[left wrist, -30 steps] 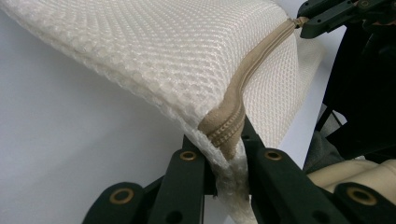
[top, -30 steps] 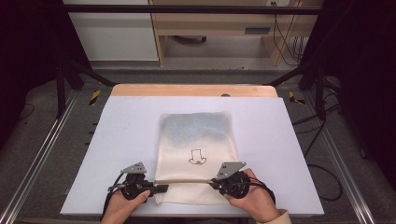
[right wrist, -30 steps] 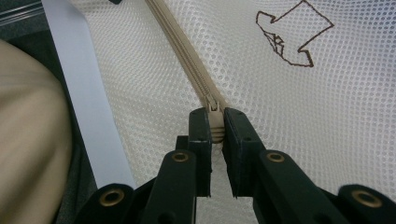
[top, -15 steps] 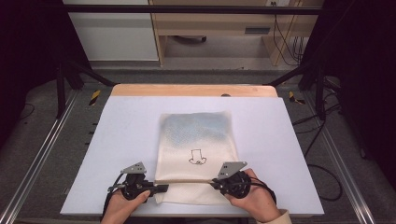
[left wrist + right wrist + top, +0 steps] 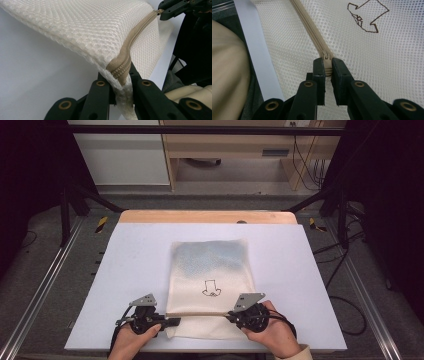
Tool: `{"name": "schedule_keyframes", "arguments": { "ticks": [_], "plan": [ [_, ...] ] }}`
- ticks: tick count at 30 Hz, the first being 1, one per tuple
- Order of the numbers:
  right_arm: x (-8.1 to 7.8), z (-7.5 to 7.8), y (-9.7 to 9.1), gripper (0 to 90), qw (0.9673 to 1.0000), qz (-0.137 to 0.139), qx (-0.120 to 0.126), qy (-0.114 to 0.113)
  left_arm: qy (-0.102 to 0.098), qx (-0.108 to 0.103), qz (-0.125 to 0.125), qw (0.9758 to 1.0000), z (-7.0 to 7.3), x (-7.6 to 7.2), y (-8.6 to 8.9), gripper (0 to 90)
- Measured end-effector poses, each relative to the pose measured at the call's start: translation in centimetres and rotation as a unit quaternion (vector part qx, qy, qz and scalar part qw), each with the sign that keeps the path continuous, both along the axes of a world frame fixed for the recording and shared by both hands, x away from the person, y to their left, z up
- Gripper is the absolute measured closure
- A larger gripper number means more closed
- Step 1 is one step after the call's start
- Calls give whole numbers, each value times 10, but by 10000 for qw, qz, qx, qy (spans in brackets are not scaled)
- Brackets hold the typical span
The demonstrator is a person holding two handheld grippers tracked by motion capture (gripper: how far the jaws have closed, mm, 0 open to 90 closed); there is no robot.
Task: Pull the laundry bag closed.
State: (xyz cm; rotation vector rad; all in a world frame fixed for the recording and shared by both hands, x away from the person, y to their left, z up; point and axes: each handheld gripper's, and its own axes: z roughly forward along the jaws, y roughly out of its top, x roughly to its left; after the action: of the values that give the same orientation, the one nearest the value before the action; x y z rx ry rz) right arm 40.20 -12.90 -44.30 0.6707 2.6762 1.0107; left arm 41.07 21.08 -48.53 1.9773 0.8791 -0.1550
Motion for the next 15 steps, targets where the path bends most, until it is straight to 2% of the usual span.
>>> {"name": "schedule_keyframes", "arguments": {
  "ticks": [15],
  "plan": [
    [-1,0,1,820,9999,-68,-69,-25,-50,51,-14,10000,2,-2,-1,840]
  ]
}}
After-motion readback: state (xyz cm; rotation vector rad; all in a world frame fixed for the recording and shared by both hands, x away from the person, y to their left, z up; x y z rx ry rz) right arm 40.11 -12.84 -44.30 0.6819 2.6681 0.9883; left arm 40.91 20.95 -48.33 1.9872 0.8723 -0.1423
